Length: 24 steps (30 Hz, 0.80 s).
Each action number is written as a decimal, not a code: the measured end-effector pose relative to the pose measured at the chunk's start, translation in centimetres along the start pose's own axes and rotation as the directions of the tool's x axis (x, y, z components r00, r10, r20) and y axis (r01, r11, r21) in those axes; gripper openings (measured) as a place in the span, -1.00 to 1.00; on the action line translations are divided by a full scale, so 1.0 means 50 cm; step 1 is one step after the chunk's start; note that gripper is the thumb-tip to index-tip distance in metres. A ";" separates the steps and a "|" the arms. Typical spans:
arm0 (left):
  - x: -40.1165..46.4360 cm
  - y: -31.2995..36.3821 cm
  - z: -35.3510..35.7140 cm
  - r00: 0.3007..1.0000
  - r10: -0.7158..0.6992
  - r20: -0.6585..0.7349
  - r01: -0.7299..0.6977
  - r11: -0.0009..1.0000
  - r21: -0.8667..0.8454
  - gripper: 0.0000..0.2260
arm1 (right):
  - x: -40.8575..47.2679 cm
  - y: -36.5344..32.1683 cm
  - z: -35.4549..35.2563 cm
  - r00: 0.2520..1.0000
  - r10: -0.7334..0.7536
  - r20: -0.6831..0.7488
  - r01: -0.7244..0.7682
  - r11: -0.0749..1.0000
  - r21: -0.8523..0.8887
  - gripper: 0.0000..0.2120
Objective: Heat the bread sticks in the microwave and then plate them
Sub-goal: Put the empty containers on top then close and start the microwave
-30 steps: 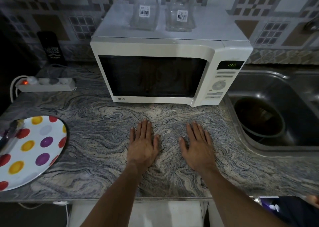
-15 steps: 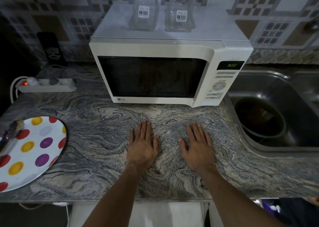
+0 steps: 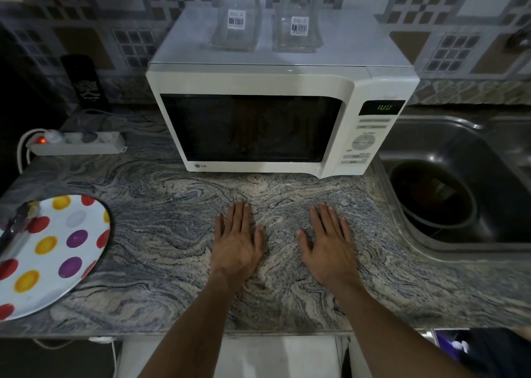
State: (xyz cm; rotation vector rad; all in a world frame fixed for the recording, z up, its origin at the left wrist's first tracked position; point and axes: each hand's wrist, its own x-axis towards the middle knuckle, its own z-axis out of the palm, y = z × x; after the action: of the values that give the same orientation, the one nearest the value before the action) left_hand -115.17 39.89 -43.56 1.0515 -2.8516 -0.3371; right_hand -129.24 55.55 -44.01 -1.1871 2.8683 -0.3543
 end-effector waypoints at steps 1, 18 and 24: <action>0.001 0.000 0.001 1.000 -0.002 0.001 0.002 1.000 -0.004 -0.40 | 0.000 0.000 0.000 1.000 0.001 0.002 -0.001 1.000 0.003 -0.31; 0.000 0.000 0.000 1.000 0.002 -0.006 -0.002 1.000 -0.016 -0.41 | -0.001 0.002 0.003 1.000 0.004 -0.003 -0.004 1.000 -0.003 -0.32; -0.001 -0.002 0.001 1.000 0.005 -0.007 -0.005 1.000 -0.015 -0.40 | 0.002 0.002 0.008 1.000 0.002 -0.011 -0.002 1.000 -0.002 -0.31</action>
State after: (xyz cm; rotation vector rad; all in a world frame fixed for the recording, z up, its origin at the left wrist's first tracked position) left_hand -115.10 39.86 -43.61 1.0404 -2.8406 -0.3533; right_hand -129.35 55.46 -44.39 -1.1869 2.8797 -0.3598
